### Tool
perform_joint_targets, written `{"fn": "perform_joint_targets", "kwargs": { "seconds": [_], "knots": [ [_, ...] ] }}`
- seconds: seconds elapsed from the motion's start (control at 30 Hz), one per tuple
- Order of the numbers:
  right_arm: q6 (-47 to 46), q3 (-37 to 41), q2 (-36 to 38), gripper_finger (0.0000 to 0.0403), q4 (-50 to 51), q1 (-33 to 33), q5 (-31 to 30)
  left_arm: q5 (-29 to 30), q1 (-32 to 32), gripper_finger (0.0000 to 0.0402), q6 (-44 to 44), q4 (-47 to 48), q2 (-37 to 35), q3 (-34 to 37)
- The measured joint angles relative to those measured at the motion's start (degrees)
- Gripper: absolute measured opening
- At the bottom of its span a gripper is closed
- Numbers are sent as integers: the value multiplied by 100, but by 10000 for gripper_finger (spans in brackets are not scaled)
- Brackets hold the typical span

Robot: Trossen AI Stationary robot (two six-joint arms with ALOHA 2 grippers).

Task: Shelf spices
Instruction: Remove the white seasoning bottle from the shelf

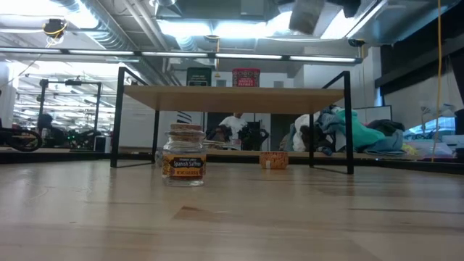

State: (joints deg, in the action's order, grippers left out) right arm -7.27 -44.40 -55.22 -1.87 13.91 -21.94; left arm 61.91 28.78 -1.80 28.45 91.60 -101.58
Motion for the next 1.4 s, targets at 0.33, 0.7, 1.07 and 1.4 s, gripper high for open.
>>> {"fn": "perform_joint_targets", "kwargs": {
  "seconds": [0.33,0.7,1.07,1.4],
  "knots": [
    [398,-839,7,200,608,0,3,4,-35,310,891,323,658,0],
    [433,-838,-463,200,992,154,221,986,267,310,902,165,691,0],
    [921,-838,-1617,200,382,444,590,2016,806,310,894,107,654,0],
    [1060,-838,-2038,200,210,446,1017,2511,1119,310,-240,-964,432,-4]
  ]
}}
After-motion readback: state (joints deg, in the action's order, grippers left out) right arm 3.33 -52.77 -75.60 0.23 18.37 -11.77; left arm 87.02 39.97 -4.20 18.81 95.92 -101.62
